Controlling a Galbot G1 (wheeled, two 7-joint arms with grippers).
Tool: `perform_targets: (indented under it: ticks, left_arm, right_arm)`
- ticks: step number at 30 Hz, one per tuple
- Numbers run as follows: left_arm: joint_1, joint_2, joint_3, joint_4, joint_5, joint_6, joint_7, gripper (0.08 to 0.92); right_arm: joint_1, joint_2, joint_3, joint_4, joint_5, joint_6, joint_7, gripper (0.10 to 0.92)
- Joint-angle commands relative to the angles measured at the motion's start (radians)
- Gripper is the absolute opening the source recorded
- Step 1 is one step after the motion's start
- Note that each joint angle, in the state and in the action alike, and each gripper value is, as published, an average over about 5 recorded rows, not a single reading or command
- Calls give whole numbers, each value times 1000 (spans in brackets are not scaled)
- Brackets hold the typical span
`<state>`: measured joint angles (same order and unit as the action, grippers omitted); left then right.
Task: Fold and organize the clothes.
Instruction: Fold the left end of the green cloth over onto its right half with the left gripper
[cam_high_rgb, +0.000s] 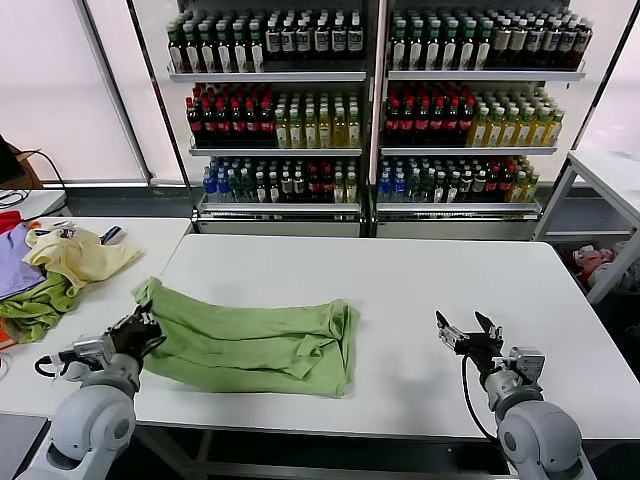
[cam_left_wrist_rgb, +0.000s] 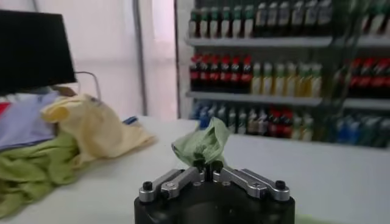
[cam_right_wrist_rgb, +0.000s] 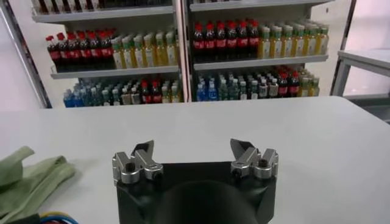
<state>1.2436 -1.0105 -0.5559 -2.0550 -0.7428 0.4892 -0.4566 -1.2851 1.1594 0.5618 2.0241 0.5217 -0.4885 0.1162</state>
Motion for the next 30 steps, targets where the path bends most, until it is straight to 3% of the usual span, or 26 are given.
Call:
perform_targets:
  ticks: [1, 7, 17, 23, 30]
  left_arm:
    - [-56, -204, 171, -262, -501, -7, -16, 108]
    - [-129, -312, 348, -110, -465, -43, -22, 108]
    - [-251, -372, 478, 106, -293, -42, -20, 108]
    - [-249, -357, 509, 116, -174, -42, 54, 140]
    - [-147, -274, 446, -12, -125, -46, 152, 336]
  right_arm:
    - [-2, 3, -4, 0, -5, 0, 0, 823]
    - [-1, 6, -8, -11, -13, 3, -2, 823]
    - [12, 10, -10, -38, -16, 9, -4, 823]
    - [20, 13, -11, -52, -16, 11, -5, 823]
    - [23, 16, -13, -57, -17, 12, -7, 823]
